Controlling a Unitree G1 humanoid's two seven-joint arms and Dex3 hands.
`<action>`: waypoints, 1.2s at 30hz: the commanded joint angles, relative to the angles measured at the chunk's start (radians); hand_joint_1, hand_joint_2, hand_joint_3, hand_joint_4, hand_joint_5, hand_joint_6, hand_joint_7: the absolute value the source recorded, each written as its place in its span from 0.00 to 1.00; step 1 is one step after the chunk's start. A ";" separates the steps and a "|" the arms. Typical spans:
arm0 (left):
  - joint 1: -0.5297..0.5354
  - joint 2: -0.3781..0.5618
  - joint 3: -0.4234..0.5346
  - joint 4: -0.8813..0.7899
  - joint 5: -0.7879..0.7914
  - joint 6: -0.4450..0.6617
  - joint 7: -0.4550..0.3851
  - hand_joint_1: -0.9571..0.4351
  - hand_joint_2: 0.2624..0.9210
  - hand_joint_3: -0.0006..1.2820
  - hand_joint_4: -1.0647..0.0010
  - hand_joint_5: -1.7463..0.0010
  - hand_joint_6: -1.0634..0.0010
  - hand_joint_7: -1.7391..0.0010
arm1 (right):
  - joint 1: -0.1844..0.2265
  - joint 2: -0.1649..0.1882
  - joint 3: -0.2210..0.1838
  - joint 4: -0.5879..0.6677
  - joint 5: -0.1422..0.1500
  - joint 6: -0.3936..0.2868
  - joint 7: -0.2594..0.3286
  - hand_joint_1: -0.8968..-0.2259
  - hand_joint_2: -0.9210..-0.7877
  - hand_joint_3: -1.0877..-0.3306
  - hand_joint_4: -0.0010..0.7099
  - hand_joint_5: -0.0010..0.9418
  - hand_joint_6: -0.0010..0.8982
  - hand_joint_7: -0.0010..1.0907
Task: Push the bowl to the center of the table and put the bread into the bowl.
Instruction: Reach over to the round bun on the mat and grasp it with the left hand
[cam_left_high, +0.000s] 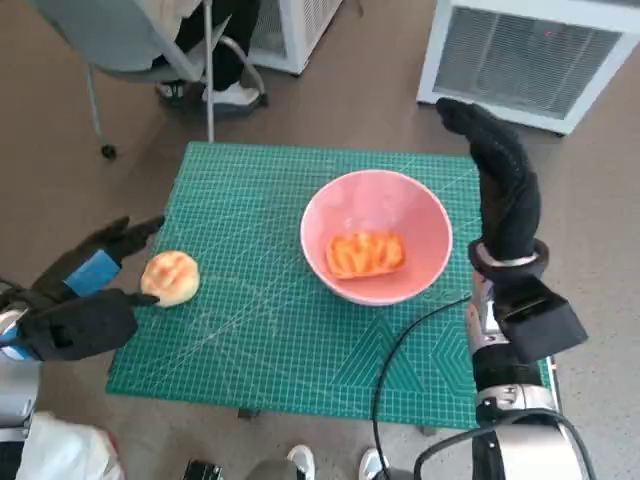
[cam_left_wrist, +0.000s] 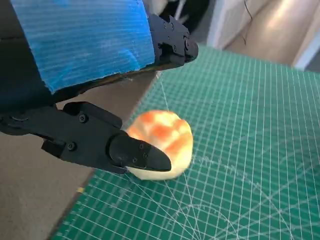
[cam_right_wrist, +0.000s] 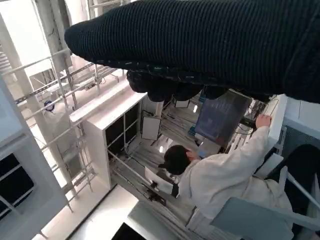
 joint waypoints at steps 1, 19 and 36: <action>-0.052 -0.016 -0.045 0.084 -0.002 -0.032 0.005 0.51 0.99 0.00 0.96 1.00 0.78 1.00 | 0.005 -0.005 -0.003 0.010 -0.012 0.010 0.003 0.46 0.00 0.43 0.53 0.00 0.22 0.32; -0.206 -0.085 -0.173 0.395 0.026 -0.059 0.051 0.54 1.00 0.02 0.87 0.99 0.77 1.00 | 0.008 -0.013 -0.007 0.001 -0.027 0.010 -0.005 0.47 0.00 0.42 0.53 0.00 0.22 0.32; -0.243 -0.088 -0.234 0.481 0.072 -0.112 0.143 0.69 1.00 0.09 0.38 0.39 0.50 0.28 | 0.009 -0.009 -0.009 0.003 -0.021 0.009 -0.003 0.47 0.00 0.43 0.53 0.00 0.21 0.32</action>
